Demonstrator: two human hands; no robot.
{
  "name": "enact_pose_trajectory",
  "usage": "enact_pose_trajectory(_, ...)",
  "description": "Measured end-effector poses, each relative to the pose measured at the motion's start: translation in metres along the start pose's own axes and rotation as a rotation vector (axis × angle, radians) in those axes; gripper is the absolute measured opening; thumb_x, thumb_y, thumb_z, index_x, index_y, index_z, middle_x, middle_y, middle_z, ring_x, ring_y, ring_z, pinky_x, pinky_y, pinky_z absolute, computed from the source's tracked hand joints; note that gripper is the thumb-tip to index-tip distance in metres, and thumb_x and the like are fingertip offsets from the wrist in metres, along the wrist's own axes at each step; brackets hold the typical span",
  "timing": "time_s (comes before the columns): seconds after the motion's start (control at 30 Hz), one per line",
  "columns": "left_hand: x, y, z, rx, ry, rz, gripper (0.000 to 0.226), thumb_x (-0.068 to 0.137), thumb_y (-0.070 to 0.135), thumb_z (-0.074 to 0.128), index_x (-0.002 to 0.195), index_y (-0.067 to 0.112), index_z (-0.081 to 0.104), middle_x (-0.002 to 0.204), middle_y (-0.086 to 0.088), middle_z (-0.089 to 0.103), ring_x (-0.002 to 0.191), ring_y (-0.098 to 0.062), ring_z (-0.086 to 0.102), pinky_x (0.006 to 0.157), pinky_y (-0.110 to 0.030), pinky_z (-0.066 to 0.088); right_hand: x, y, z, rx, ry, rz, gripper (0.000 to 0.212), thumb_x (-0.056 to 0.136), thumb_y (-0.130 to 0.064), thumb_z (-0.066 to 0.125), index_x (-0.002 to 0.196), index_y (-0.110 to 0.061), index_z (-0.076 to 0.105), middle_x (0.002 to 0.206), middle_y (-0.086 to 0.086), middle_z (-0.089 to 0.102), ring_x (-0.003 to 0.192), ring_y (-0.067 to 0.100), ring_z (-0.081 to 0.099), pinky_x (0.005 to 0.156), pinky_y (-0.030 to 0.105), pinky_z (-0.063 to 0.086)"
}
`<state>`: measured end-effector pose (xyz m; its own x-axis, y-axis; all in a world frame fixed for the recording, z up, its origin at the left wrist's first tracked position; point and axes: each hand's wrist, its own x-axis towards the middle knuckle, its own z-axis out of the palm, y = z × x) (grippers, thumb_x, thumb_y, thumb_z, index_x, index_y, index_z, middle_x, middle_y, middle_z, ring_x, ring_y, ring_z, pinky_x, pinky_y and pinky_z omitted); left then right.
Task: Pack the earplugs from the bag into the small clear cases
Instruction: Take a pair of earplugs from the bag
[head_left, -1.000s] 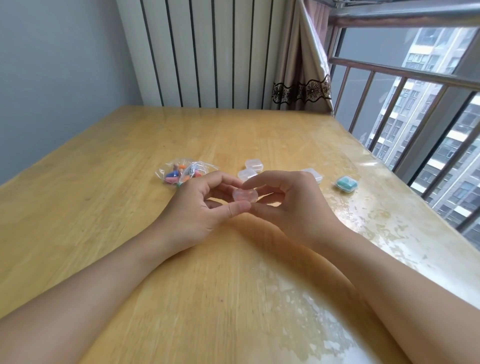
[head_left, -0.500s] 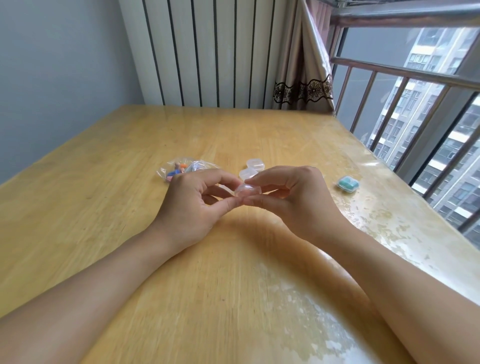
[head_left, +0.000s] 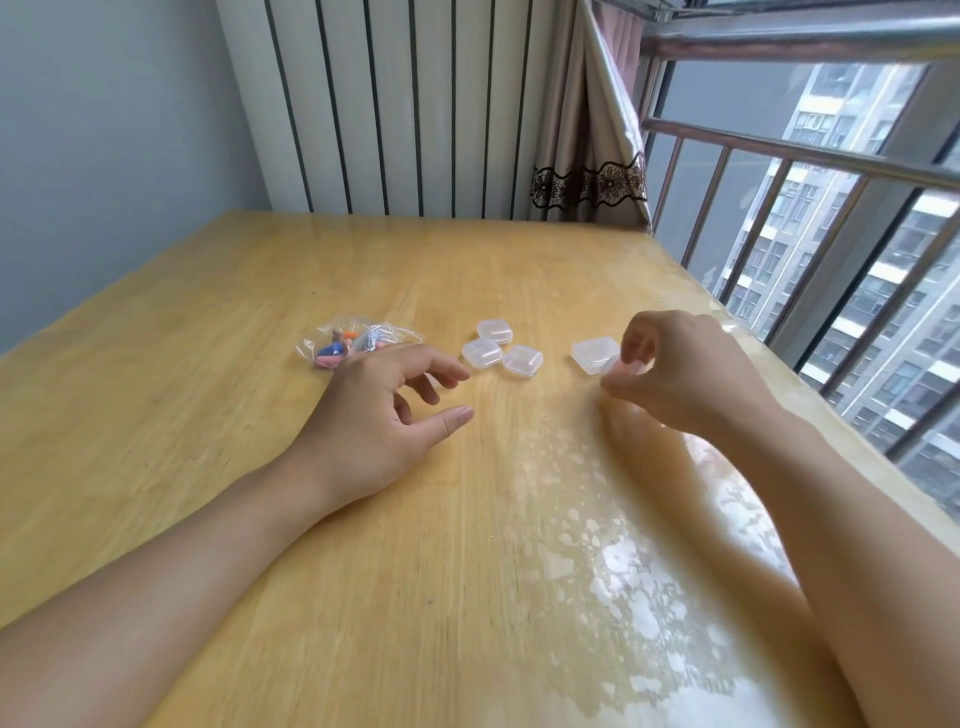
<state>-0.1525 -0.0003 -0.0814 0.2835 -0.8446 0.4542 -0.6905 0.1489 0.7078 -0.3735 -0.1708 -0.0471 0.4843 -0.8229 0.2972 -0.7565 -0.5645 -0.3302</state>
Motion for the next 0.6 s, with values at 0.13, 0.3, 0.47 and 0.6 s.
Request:
enact_pose_trajectory(0.13,-0.001,0.001,0.0,0.002,-0.01,-0.014,0.025,0.078,0.018,0.084,0.096,0.03,0.073,0.096,0.017,0.071,0.086,-0.009,0.064,0.063,-0.029,0.055,0.003,0.007,-0.005,-0.079,-0.007,0.057,0.021,0.073,-0.034,0.081,0.075,-0.024,0.063,0.084,-0.001,0.067,0.072,0.021,0.064,0.062,0.036,0.057)
enact_pose_trajectory(0.3,0.0,-0.001,0.001,0.027,-0.017,-0.001,0.022,0.077,0.019,0.085,0.093,0.029,0.074,0.097,0.015,0.072,0.087,-0.009,0.063,0.063,-0.03,0.055,0.005,0.006,-0.006,-0.072,-0.051,0.072,0.027,0.068,-0.039,0.091,0.075,-0.023,0.071,0.08,-0.002,0.069,0.072,0.021,0.067,0.064,0.038,0.059)
enact_pose_trajectory(0.47,0.003,0.0,-0.005,0.156,0.15,0.051,0.024,0.073,0.02,0.087,0.091,0.028,0.074,0.085,0.016,0.068,0.071,-0.004,0.057,0.06,-0.016,0.043,0.008,0.013,0.002,-0.219,0.023,0.139,0.021,0.077,-0.031,0.082,0.079,-0.019,0.065,0.075,-0.001,0.059,0.074,0.025,0.06,0.05,0.027,0.034)
enact_pose_trajectory(0.6,0.014,-0.011,-0.025,0.245,0.416,-0.052,0.025,0.075,0.019,0.071,0.1,0.021,0.071,0.093,0.008,0.063,0.08,-0.005,0.053,0.07,-0.017,0.039,0.001,-0.005,0.006,-0.039,0.152,-0.009,0.015,0.081,-0.03,0.078,0.086,-0.02,0.068,0.085,-0.004,0.058,0.078,0.019,0.055,0.06,0.03,0.037)
